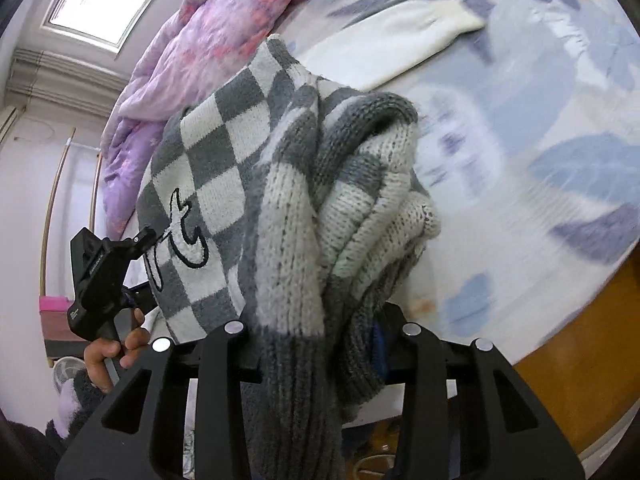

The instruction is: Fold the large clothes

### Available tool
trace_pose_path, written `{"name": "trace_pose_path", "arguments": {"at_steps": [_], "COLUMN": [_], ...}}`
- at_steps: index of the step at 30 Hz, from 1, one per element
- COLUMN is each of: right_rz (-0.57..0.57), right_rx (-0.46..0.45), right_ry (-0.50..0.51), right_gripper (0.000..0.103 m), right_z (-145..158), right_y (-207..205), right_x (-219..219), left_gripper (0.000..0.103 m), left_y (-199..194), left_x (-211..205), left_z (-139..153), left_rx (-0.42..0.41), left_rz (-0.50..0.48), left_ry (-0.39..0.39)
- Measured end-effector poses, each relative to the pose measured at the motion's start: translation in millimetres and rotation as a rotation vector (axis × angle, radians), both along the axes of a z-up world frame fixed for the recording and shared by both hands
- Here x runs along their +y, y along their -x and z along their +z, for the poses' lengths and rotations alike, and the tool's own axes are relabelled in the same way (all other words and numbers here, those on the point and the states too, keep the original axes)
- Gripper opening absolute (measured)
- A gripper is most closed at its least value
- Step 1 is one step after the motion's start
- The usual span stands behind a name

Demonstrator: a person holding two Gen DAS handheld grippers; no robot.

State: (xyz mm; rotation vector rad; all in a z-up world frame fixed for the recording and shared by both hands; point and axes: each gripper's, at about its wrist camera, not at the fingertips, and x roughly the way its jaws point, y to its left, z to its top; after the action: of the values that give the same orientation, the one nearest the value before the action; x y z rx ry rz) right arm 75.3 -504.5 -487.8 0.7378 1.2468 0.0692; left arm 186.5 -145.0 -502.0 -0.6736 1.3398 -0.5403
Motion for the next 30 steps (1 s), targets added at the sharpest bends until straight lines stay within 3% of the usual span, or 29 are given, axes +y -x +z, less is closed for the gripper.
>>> {"name": "trace_pose_path", "arguments": {"at_steps": [6,12,17,22,27,30], "right_rz": [-0.046,-0.066,-0.064,-0.119,-0.047,0.051], "right_rx": [0.020,0.054,0.157,0.211,0.279,0.308], "right_ry": [0.039,0.074,0.065,0.073,0.182,0.340], "right_gripper": [0.035,0.035,0.036,0.041,0.058,0.064], "right_z": [-22,-51,-99,-126,-118,-98], "right_y": [7,14,26,33,23,16], "right_x": [-90,-151,-172,-173,-166,-153], "left_gripper": [0.073,0.073,0.074,0.076,0.080,0.081], "left_y": [-5,7,16,14,9,11], "left_x": [-118,-171,-189,-198,-213,-202], "left_z": [-27,-62,-82,-84,-73,-54], "left_rx": [0.011,0.071,0.099,0.099,0.118,0.084], "left_rz": [-0.028,-0.036,-0.054,-0.072,-0.096,-0.097], "left_ry": [0.019,-0.021,-0.108,-0.177,-0.233,-0.242]}}
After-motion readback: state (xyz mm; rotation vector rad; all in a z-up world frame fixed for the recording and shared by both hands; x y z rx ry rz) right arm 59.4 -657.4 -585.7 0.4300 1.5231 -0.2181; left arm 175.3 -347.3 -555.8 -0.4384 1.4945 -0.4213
